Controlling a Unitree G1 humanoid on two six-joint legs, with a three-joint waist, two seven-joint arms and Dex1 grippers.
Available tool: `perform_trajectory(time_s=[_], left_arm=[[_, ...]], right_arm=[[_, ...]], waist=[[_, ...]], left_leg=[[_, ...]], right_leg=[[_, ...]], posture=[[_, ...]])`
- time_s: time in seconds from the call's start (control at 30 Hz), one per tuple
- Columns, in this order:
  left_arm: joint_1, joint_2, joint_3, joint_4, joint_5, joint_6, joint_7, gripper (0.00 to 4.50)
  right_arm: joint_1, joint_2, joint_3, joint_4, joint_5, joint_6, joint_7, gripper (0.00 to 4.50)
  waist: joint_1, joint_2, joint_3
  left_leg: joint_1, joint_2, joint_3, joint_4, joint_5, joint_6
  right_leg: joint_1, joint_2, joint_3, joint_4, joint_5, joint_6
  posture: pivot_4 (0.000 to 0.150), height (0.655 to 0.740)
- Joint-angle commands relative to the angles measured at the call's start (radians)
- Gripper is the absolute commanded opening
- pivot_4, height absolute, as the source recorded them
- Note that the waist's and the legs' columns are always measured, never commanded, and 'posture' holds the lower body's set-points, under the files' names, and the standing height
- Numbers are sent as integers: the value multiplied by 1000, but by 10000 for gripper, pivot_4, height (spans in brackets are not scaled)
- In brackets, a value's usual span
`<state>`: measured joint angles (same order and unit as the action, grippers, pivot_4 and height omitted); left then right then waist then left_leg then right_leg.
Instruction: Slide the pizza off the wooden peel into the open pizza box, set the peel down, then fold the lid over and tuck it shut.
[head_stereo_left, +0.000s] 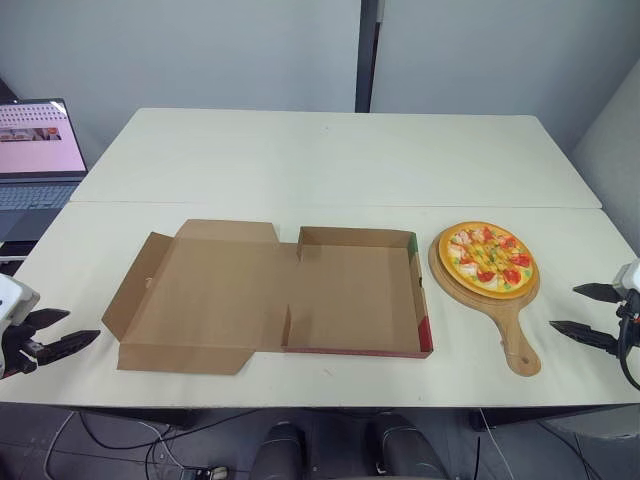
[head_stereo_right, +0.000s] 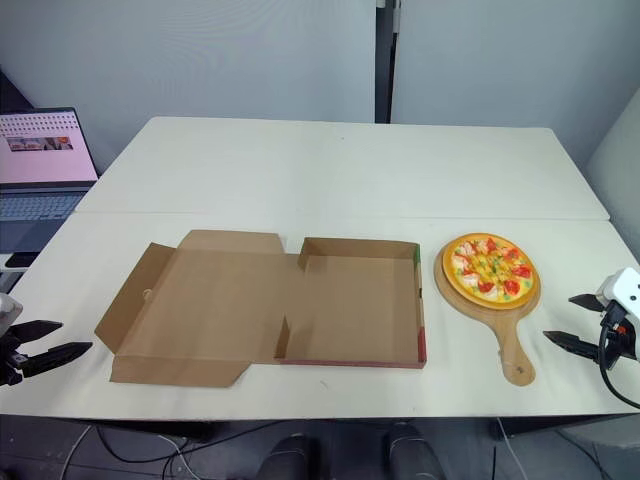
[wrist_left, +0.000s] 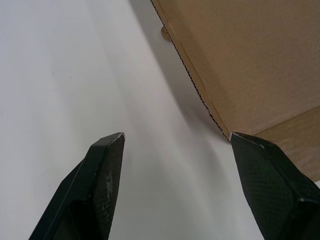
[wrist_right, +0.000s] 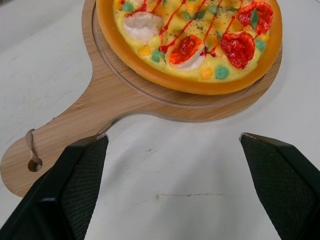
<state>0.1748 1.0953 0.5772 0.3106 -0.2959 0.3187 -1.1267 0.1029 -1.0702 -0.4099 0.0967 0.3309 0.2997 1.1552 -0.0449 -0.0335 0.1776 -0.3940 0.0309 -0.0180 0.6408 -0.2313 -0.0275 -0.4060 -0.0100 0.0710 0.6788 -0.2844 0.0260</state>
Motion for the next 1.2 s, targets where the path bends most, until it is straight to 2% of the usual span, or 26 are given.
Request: perform_trajectory(time_s=[0.03, 0.17, 0.33, 0.43, 0.6, 0.8, 1.03, 1.2], left_arm=[[-19, 27, -7, 13, 1, -11, -15, 34842], [-79, 29, -25, 54, -9, 4, -23, 34842], [-74, 22, -26, 67, -1, -43, -52, 34842], [-91, 28, -40, 93, 1, 9, -38, 34842], [-107, 33, -51, 134, 5, -39, -74, 44654], [-154, 33, -43, 141, -19, -48, -84, 44654], [-243, -2, -62, 52, -78, 3, -77, 44654], [-333, -59, -188, -218, -165, 123, -89, 44654]], right_arm=[[7, -4, -24, -27, 0, -6, -5, 45000], [14, 6, -27, -38, -6, 3, -35, 45000], [26, 18, -35, -42, -11, -28, -51, 45000], [14, 29, -34, -25, -23, -36, -88, 45000], [11, 28, -45, -29, 2, 5, -81, 45000], [7, 31, -48, -11, -3, -20, -90, 45000], [-46, 67, -68, 12, 15, -26, -143, 45000], [28, 76, -133, -110, 57, 48, -136, 45000]], waist=[[0, 0, 0], [0, 0, 0], [-2, 0, 0], [-3, 0, 0], [-3, 0, 0], [-3, 0, 0], [-3, 0, 0], [7, 0, 0]], left_leg=[[0, 0, 0, 0, 0, 0], [0, 0, 0, 0, 0, 0], [0, -1, 1, 0, 0, 0], [0, 0, 0, 0, 0, 0], [0, 0, 1, 0, 0, 0], [0, 0, 0, 0, 0, 0], [0, -1, 0, 0, 0, 0], [-1, -2, 0, 1, 0, 0]], right_leg=[[0, 0, 0, 0, 0, 0], [0, 0, 0, 0, 0, 0], [0, 1, 0, 0, 0, 0], [0, 1, 0, 0, 0, 0], [0, 1, 0, 0, 0, 0], [0, 1, 0, 0, 0, 0], [0, 2, 0, 0, 2, 4], [0, 4, 1, 0, 5, 9]], posture=[[1500, 7306], [1500, 7306], [1500, 7306], [1500, 7306], [1500, 7306], [1500, 7306], [1500, 7306], [1500, 7306]])
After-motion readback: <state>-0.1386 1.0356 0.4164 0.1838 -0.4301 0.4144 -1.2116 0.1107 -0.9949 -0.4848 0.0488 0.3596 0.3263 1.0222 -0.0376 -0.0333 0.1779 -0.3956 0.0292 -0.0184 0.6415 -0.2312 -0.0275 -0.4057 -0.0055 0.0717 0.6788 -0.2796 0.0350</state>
